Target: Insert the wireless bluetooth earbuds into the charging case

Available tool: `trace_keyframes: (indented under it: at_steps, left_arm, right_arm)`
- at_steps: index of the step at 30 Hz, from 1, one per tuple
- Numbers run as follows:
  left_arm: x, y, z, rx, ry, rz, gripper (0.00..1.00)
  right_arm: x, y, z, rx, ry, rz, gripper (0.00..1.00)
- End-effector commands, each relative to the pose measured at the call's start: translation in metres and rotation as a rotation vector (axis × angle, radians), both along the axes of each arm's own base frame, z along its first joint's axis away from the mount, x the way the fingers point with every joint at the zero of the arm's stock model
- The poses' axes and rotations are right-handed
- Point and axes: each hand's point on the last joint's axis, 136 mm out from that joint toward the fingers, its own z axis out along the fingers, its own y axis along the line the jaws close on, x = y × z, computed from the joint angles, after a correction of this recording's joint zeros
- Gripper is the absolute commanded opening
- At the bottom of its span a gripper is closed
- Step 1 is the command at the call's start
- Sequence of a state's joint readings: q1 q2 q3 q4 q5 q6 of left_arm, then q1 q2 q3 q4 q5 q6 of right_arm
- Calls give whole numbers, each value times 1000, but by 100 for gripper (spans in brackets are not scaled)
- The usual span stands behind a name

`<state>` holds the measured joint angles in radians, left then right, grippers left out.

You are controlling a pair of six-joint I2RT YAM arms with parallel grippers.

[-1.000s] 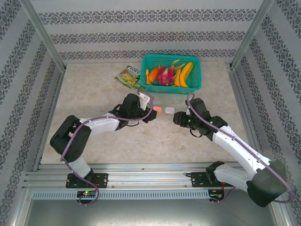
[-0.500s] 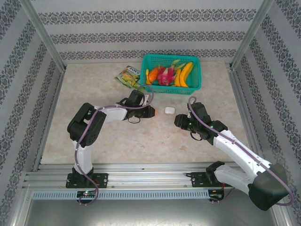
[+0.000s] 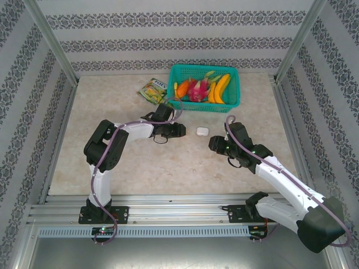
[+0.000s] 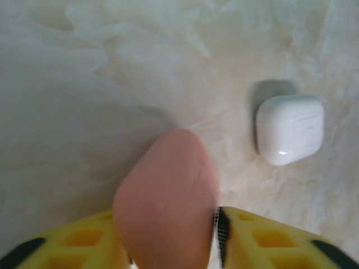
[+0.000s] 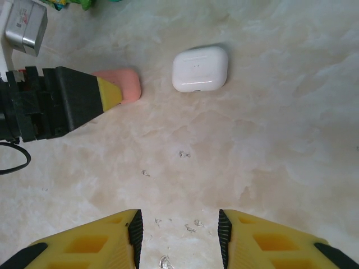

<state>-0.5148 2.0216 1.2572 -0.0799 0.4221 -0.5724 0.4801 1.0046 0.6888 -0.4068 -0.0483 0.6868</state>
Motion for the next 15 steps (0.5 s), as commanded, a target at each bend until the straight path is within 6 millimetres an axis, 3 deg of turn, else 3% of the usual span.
trace_keyframes:
  at_steps: [1, 3, 4, 5, 11, 13, 15]
  left_arm:
    - [-1, 16, -13, 64, 45, 33, 58]
    - [-1, 18, -9, 75, 37, 32, 70]
    - [-1, 21, -8, 83, 34, 34, 81]
    - [0, 24, -5, 88, 28, 38, 100]
    - [4, 52, 20, 115, -27, 78, 100]
    - [4, 62, 35, 119, -62, 86, 100]
    - [3, 75, 55, 135, -103, 96, 100]
  right_arm:
    - [2, -4, 4, 2, -17, -28, 42]
    - [3, -4, 6, 1, -21, -29, 42]
    - [3, -4, 8, 1, -23, -28, 42]
    - [3, -4, 8, -1, -24, -29, 42]
    - [3, -7, 16, -11, -40, -31, 47]
    - [4, -11, 19, -24, -49, -40, 57]
    - [6, -20, 23, -39, -59, -64, 74]
